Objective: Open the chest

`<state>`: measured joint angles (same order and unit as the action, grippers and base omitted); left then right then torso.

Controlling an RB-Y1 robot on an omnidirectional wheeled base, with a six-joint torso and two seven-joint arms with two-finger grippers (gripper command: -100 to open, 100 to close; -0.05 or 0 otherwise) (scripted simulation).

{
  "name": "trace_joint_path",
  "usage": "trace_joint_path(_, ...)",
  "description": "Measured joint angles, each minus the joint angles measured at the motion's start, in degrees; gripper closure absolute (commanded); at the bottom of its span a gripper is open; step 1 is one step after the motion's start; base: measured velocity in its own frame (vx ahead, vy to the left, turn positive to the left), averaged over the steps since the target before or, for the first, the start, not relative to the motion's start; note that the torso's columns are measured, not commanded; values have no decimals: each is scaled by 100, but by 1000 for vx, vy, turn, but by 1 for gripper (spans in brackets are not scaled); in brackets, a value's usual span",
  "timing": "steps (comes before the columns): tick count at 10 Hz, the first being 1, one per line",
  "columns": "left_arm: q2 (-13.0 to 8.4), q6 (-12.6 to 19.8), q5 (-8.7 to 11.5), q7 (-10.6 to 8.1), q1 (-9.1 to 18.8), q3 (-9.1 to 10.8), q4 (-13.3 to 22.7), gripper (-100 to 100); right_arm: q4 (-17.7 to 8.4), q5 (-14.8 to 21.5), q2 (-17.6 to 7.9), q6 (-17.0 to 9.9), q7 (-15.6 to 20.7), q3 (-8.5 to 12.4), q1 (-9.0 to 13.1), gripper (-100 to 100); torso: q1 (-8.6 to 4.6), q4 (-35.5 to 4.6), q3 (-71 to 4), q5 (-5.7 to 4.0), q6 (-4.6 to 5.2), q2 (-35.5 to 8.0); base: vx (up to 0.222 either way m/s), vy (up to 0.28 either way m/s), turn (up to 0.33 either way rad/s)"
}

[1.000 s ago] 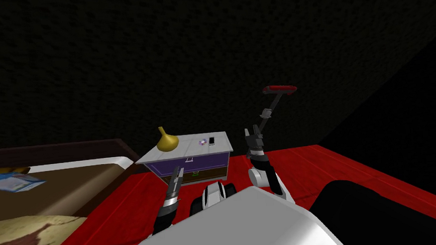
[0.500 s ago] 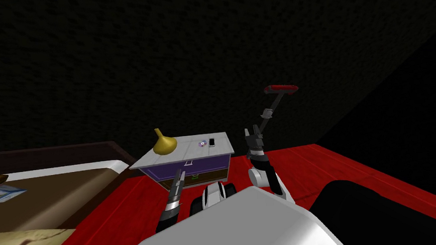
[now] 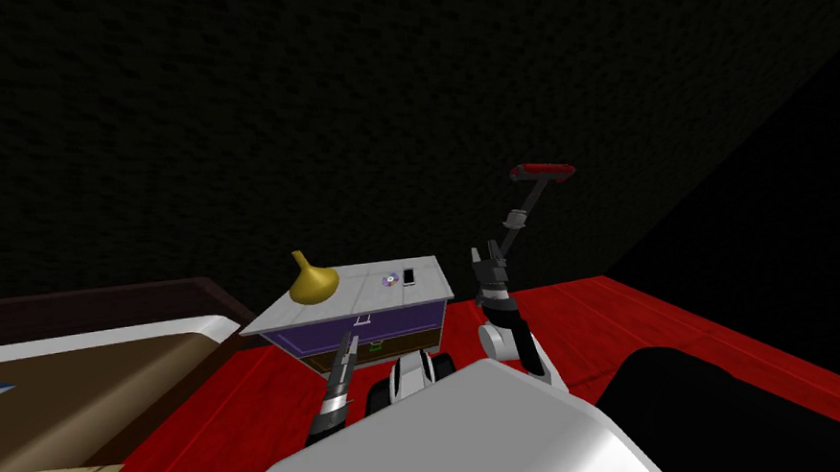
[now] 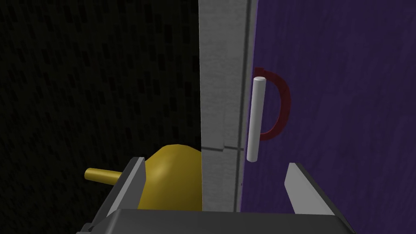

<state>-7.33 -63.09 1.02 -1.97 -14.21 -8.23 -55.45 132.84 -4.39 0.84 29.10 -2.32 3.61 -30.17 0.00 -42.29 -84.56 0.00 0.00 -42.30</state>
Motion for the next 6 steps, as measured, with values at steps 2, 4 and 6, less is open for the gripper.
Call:
trace_joint_path(2,33,-127,6,20,77,-8,302,-100,0,0,0,0,0,0,0,0,0,-1,2,0,0,-3,48,19,-41)
trace_joint_path(4,87,-263,9,57,134,-26,565,-100,0,0,0,0,0,0,0,0,0,1,-2,0,-1,2,37,15,-23)
trace_joint_path(6,159,-379,15,87,204,-39,853,-100,0,0,0,0,0,0,0,0,1,0,0,0,0,1,46,20,-41)
